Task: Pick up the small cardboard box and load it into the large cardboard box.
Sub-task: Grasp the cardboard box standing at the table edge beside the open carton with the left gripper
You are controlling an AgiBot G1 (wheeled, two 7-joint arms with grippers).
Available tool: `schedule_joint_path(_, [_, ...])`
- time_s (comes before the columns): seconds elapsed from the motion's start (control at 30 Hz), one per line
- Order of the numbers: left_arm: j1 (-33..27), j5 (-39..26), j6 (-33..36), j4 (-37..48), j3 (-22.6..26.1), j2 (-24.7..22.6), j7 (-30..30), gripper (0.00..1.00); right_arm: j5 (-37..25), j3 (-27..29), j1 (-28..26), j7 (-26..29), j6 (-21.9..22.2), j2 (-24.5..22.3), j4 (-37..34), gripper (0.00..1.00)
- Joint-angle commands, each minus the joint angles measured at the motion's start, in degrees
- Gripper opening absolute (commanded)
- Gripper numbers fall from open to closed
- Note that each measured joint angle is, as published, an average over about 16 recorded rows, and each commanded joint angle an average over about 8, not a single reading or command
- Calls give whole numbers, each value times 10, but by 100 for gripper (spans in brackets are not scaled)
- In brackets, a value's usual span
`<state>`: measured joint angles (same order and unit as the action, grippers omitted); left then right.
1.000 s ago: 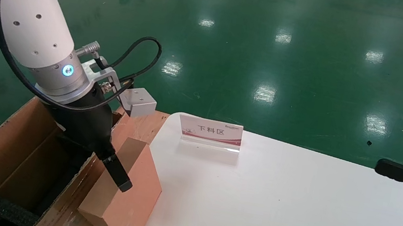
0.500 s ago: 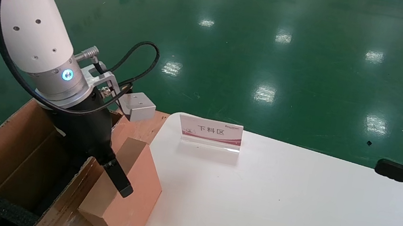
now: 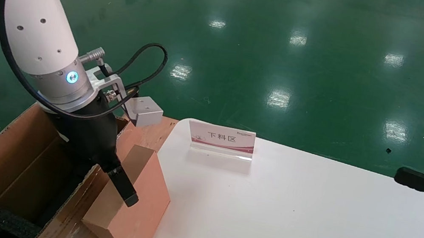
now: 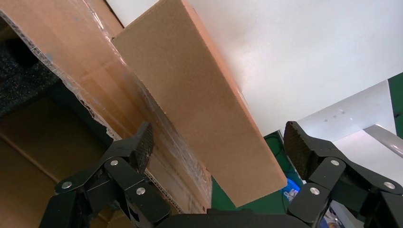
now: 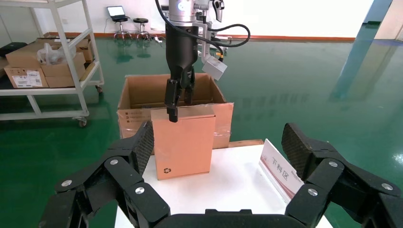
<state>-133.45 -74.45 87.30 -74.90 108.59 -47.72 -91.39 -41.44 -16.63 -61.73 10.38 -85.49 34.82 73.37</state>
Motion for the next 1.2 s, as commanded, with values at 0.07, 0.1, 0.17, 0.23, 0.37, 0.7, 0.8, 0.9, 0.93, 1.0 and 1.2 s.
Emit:
schedule_joint_path(0.07, [-1,1,4,4,2,-3,0,100,0,0,0,0,0,0,0,100])
schedule_joint_path(0.1, [-1,2,4,5,2,-3,0,100,0,0,0,0,0,0,0,100])
schedule_joint_path(0.17, [-1,5,5,5,3,-3,0,100,0,0,0,0,0,0,0,100])
schedule_joint_path(0.23, [-1,7,5,5,4,-3,-1,100,0,0,0,0,0,0,0,100])
schedule_joint_path(0.37, [1,12,5,5,5,-3,-2,100,0,0,0,0,0,0,0,100])
schedule_joint_path(0.7, [0,13,4,4,10,-4,-6,100,0,0,0,0,0,0,0,100])
schedule_joint_path(0.8, [0,12,4,4,10,-4,-5,100,0,-1,0,0,0,0,0,100])
schedule_joint_path(0.9, [0,12,4,4,10,-4,-5,100,0,-1,0,0,0,0,0,100])
schedule_joint_path(0.93, [0,12,3,4,10,-4,-5,100,0,-1,0,0,0,0,0,100])
schedule_joint_path(1.0, [0,11,2,4,10,-4,-4,100,1,-1,0,0,0,0,-1,100])
schedule_joint_path(1.2, [0,12,2,6,13,-6,-4,100,1,-1,0,-1,0,0,-1,100])
